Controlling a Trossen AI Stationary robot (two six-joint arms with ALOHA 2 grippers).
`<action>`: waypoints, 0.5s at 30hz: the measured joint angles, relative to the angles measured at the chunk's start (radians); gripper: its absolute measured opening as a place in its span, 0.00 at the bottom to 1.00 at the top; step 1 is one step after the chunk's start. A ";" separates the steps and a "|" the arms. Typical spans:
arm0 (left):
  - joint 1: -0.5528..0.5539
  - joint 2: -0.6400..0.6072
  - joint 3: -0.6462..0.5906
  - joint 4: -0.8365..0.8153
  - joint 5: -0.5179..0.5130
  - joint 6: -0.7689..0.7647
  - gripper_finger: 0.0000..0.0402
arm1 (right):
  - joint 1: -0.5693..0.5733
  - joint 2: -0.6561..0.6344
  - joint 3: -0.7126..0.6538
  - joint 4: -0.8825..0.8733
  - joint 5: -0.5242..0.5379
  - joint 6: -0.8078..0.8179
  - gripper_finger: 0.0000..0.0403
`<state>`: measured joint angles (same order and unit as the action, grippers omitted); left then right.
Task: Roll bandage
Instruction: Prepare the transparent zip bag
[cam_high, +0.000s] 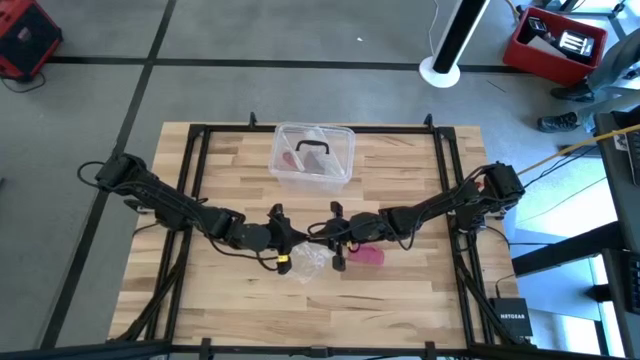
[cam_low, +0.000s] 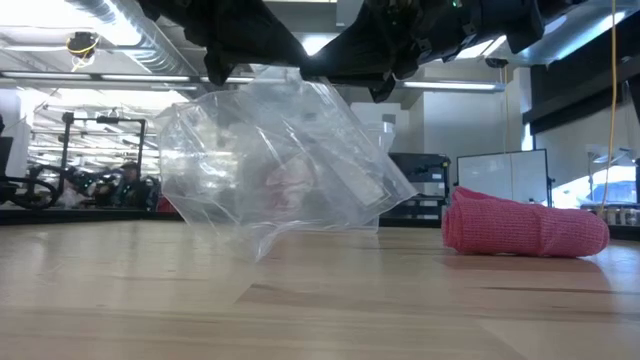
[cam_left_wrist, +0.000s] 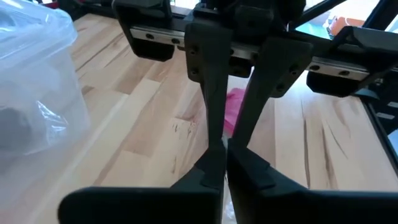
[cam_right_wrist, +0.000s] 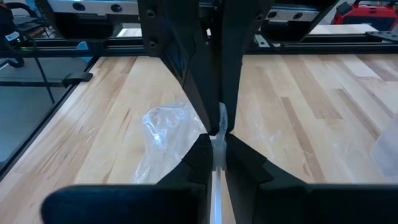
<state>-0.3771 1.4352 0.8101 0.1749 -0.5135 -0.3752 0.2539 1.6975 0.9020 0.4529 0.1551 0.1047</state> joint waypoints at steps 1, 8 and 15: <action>0.000 0.000 0.000 0.000 -0.002 0.008 0.01 | 0.000 0.000 0.000 0.000 0.000 0.000 0.09; -0.002 0.000 0.000 0.001 -0.016 0.018 0.00 | 0.000 0.000 0.001 -0.009 -0.001 0.017 0.09; -0.002 -0.003 -0.001 -0.006 -0.018 0.035 0.00 | 0.000 -0.002 0.004 -0.075 -0.002 0.048 0.08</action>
<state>-0.3786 1.4323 0.8094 0.1692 -0.5314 -0.3398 0.2543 1.6958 0.9062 0.3778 0.1531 0.1522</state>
